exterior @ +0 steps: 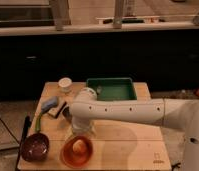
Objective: Place apple in red bowl
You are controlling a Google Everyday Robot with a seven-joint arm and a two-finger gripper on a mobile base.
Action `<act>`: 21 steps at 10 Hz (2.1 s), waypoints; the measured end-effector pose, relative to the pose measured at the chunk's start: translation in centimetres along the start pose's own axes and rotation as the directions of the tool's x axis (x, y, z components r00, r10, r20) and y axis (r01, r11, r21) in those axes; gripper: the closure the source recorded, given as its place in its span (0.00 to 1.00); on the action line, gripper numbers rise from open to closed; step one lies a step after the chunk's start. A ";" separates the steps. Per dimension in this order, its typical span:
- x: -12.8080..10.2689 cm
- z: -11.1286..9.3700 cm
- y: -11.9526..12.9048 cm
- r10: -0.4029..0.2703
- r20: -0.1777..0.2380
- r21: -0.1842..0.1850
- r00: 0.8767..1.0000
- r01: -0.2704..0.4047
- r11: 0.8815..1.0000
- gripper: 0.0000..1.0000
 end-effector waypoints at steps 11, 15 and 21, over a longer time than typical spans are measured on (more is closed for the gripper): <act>0.4 -0.5 -0.2 -0.010 -0.005 -0.014 1.000 0.009 1.000 0.20; 0.4 -0.5 -0.2 -0.009 -0.005 -0.014 1.000 0.009 1.000 0.20; 0.4 -0.5 -0.2 -0.009 -0.005 -0.014 1.000 0.009 1.000 0.20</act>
